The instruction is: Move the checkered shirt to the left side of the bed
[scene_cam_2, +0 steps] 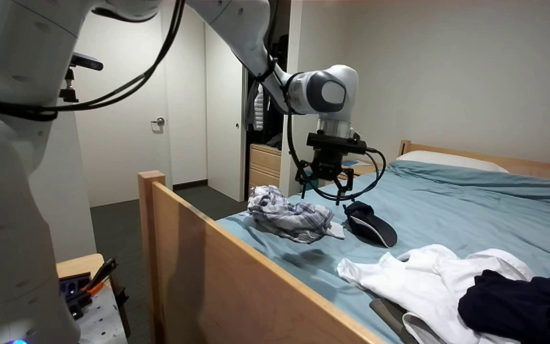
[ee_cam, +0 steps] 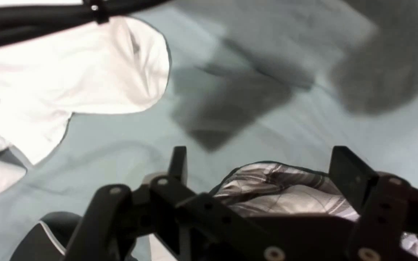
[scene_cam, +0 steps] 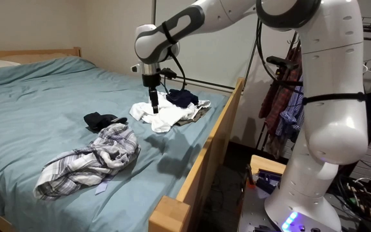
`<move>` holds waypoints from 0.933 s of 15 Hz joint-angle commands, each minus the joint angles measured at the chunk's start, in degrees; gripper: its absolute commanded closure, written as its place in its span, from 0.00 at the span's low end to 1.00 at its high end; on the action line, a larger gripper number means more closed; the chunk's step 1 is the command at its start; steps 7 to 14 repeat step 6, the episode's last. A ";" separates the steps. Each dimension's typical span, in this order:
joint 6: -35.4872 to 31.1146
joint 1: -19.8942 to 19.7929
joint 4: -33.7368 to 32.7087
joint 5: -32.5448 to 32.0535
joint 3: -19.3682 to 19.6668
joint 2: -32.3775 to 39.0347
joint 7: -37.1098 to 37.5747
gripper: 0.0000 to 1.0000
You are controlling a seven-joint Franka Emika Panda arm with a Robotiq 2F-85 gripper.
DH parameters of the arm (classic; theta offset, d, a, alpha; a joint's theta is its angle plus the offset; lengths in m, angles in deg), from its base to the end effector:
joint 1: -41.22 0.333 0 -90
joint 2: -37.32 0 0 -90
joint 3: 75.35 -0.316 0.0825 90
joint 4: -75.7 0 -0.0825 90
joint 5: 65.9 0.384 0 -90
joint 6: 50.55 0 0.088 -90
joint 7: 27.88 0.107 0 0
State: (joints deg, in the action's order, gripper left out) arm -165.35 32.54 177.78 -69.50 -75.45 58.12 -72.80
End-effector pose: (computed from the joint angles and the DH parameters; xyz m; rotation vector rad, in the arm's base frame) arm 0.6212 -0.0976 0.3417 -2.9474 -1.0171 0.2349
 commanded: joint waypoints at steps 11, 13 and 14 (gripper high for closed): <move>-5.22 -2.01 13.42 7.75 3.59 -10.27 1.35 0.00; -5.22 -2.01 13.42 7.75 3.59 -10.27 1.35 0.00; -5.22 -2.01 13.42 7.75 3.59 -10.27 1.35 0.00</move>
